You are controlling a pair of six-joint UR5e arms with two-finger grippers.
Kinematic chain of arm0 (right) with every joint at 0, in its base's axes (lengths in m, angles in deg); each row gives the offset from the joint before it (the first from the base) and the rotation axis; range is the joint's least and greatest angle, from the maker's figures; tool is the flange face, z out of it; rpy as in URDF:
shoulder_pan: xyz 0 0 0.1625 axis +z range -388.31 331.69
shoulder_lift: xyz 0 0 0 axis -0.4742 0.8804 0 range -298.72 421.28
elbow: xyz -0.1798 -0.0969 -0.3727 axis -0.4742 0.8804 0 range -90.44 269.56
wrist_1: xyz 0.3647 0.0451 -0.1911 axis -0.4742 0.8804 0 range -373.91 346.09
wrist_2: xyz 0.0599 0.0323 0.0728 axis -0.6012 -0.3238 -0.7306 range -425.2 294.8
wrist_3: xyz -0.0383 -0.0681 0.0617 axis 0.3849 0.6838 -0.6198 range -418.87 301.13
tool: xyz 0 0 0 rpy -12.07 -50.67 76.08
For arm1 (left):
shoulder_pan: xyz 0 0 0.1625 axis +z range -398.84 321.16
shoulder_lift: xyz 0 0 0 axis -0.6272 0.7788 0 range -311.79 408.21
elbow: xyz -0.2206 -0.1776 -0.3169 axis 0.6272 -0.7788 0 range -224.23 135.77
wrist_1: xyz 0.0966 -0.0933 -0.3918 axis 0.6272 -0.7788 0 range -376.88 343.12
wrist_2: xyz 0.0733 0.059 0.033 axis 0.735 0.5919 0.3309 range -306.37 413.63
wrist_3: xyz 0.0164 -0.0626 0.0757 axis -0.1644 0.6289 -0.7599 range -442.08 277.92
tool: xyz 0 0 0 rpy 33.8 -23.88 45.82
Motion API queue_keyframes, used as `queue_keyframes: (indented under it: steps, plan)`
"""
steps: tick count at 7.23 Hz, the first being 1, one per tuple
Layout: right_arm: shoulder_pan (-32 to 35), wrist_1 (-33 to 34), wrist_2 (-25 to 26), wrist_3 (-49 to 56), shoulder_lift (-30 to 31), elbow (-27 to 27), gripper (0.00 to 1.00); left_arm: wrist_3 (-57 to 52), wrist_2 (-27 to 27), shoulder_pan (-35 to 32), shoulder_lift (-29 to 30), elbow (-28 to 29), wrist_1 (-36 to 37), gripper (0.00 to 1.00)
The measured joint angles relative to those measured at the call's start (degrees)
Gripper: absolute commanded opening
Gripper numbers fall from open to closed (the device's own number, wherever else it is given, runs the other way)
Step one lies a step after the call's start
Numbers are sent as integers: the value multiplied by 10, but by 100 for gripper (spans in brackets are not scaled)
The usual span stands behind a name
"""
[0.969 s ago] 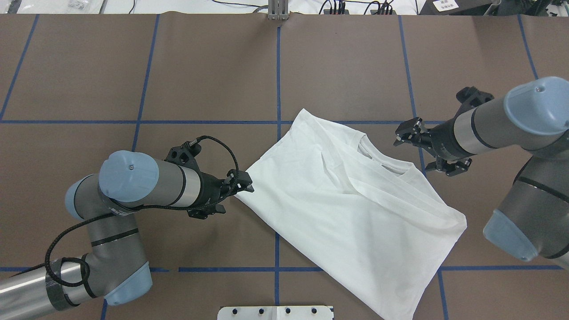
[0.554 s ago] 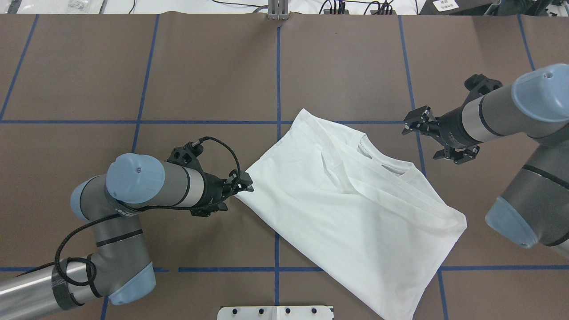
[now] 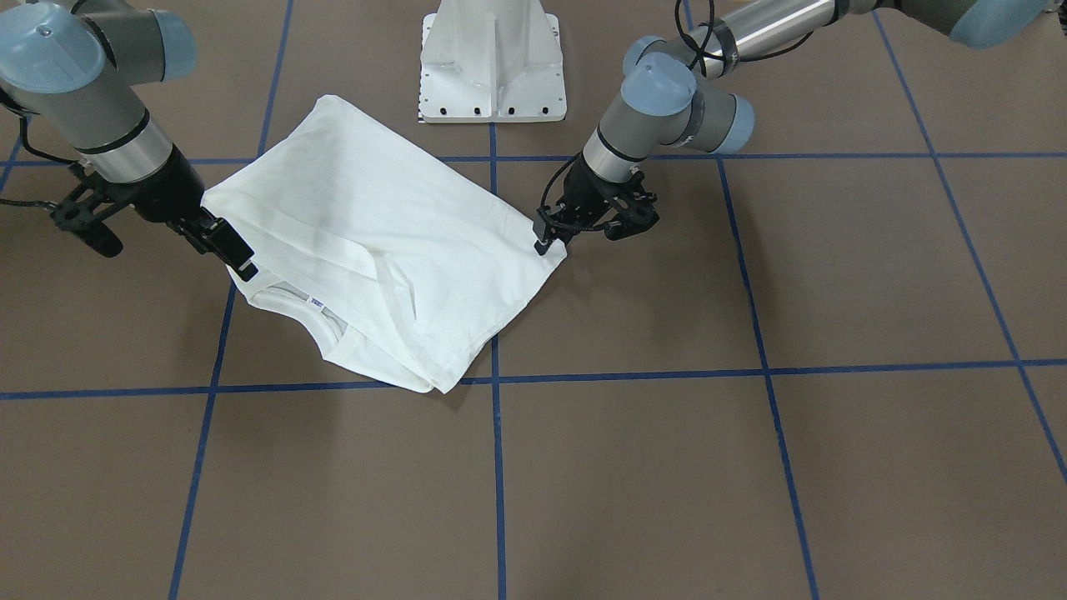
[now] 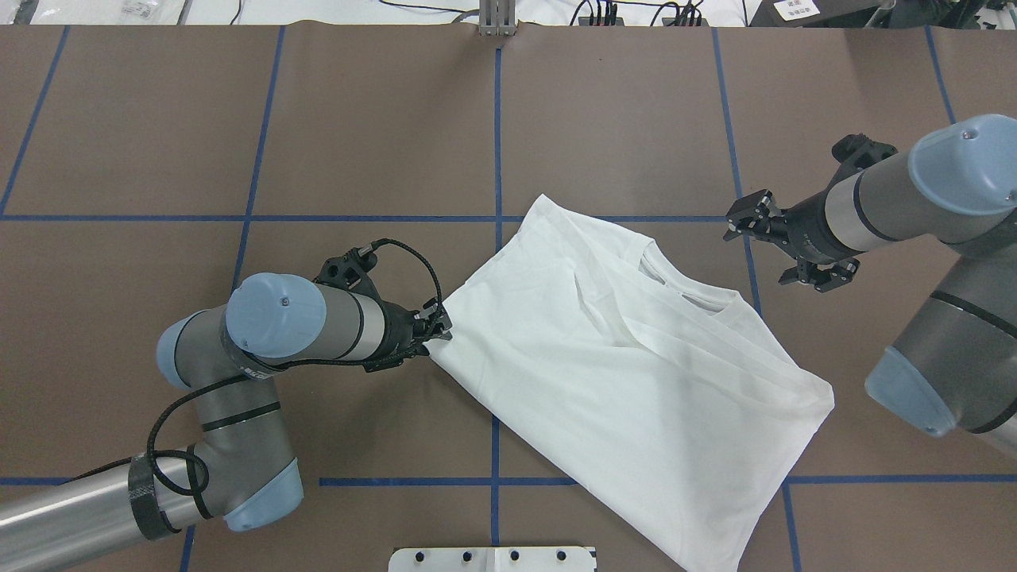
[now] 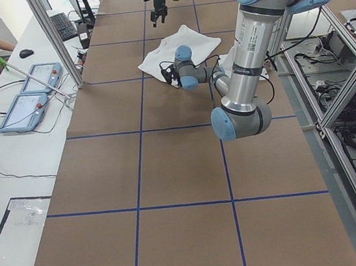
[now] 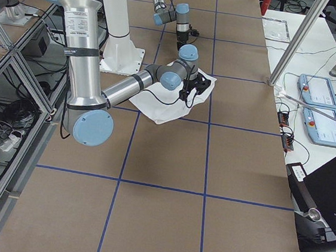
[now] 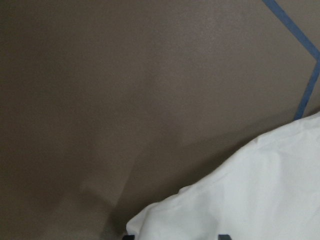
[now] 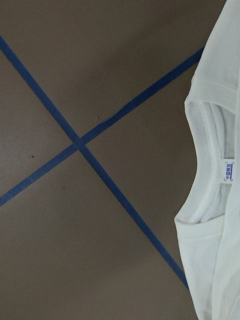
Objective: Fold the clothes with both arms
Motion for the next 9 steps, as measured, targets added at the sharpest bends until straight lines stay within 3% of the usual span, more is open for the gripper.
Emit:
queue_keyframes:
  steps: [3,5,8,9]
  plan:
    - [-1,0,0,0,0,6,100,-69,46,-43,2,12,2,0]
    - [-1,0,-1,-1,-1,6,100,-142,63,-117,35,73,-4,0]
    - [-5,0,0,-4,-17,8,100,-179,85,-189,198,305,-74,1]
    - [-8,0,-1,-6,-27,8,100,-187,91,-196,236,360,-90,50]
